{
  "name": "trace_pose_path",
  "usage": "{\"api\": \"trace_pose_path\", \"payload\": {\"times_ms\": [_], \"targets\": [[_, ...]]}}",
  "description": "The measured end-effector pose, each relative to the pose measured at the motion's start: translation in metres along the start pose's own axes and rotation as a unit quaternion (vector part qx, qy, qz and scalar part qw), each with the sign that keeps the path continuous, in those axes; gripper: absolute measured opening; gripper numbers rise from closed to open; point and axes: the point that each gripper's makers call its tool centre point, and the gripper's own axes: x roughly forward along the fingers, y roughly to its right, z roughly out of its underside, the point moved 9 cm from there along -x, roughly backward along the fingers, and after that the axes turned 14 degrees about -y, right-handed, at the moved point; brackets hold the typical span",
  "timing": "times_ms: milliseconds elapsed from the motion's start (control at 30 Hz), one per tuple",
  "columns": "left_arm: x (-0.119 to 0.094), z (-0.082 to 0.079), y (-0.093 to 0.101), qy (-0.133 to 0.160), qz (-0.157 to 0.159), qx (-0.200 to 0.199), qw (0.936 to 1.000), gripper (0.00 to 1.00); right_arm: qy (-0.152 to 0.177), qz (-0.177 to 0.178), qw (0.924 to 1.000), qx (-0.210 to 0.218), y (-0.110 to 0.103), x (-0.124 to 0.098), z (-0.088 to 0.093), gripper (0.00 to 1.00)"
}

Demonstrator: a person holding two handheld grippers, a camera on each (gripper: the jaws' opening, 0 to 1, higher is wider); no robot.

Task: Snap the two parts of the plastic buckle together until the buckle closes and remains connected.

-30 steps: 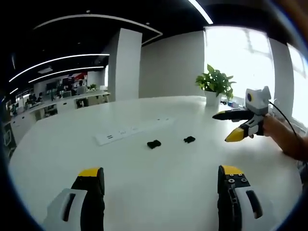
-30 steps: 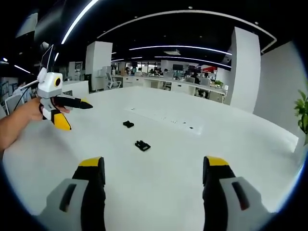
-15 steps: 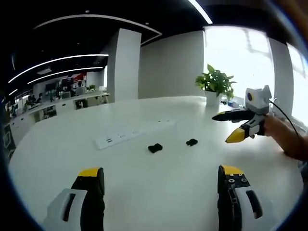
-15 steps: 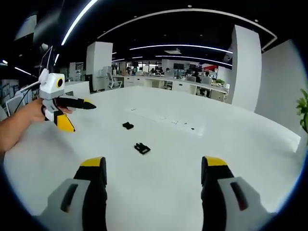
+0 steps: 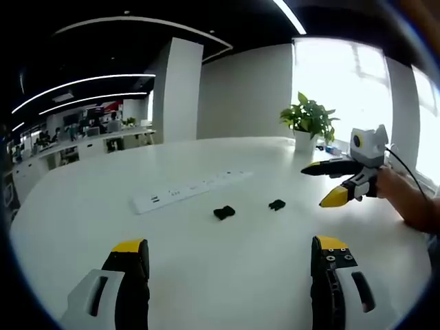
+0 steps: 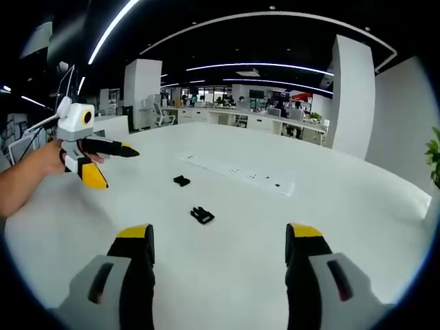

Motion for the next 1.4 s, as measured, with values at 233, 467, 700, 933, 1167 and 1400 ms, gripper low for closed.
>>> {"api": "trace_pose_path", "payload": {"times_ms": [233,467,700,933,1167,1400], "targets": [[0.009,-0.005,0.002,-0.002,0.002,0.012,0.9999,0.99,0.004,0.002,0.9999,0.011,0.007,0.003,-0.004,0.77],[0.01,-0.011,0.004,0.0,0.006,0.016,0.9999,0.99,0.007,-0.005,0.9999,0.011,0.005,0.01,-0.007,0.71],[0.018,-0.016,-0.002,-0.005,0.007,0.009,0.9999,0.99,-0.005,-0.005,1.0,0.007,0.01,0.015,-0.002,0.7],[0.021,-0.017,-0.002,-0.01,0.008,0.012,0.9998,0.99,-0.006,-0.009,0.9999,0.009,0.012,0.019,-0.002,0.67],[0.024,-0.013,-0.01,-0.009,0.014,0.0,0.9999,0.99,-0.002,-0.015,0.9997,0.02,0.015,0.02,-0.008,0.66],[0.027,-0.014,-0.01,-0.023,0.011,0.011,0.9996,0.99,-0.008,-0.016,0.9996,0.022,0.021,0.03,-0.009,0.67]]}}
